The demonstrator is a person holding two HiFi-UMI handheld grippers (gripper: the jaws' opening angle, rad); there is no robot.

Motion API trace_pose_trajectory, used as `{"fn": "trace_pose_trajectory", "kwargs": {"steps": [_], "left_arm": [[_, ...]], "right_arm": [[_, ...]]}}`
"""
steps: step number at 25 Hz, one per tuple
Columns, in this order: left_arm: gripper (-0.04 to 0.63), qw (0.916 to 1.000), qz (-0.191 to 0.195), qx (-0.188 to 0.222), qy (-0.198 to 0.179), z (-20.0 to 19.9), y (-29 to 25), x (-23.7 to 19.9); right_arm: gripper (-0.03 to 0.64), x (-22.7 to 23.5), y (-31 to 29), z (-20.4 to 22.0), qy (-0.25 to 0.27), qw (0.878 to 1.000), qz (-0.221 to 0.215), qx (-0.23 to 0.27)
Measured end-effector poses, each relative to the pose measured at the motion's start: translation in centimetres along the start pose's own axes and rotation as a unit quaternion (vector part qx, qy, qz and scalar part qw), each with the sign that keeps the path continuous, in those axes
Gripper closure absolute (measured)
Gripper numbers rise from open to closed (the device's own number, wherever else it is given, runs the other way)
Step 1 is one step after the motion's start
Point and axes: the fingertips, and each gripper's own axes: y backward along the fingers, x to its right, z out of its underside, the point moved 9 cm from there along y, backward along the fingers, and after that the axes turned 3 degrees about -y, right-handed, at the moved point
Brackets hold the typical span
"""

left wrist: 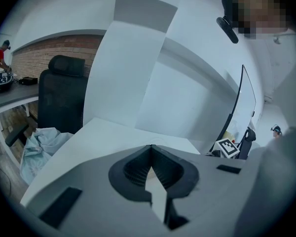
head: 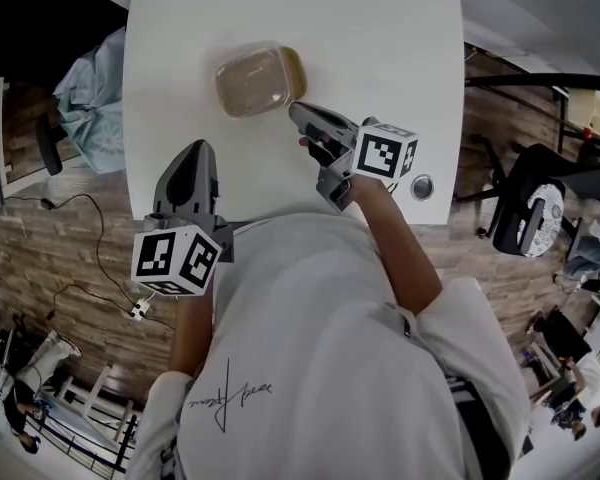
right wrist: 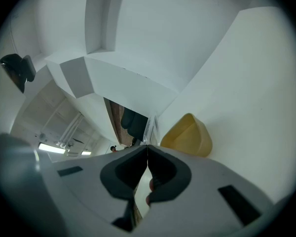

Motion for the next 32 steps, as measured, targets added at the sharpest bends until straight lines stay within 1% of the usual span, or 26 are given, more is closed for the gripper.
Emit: {"fn": "trace_pose_trajectory", "kwargs": {"steps": [7, 15, 20, 32], "left_arm": [[0.588, 0.9999, 0.004, 0.009, -0.003, -0.1, 0.3, 0.1], [0.588, 0.9998, 0.016, 0.013, -0.007, 0.3, 0.6, 0.8], [0.588, 0.9997, 0.018, 0.018, -0.005, 0.5, 1.0, 1.0], [0.588, 0.9991, 0.025, 0.033, -0.011, 0.9, 1.8, 2.0]], "right_arm": [[0.604, -0.7, 0.0, 0.1, 0.001, 1.000, -0.012, -0.003], [0.604, -1.6, 1.3, 0.3, 0.022, 1.000, -0.004, -0.004], [0.604, -2.2, 1.8, 0.4, 0.022, 1.000, -0.014, 0.002], [0.604, -3.3, 3.2, 0.7, 0.037, 0.999, -0.022, 0.004]]}}
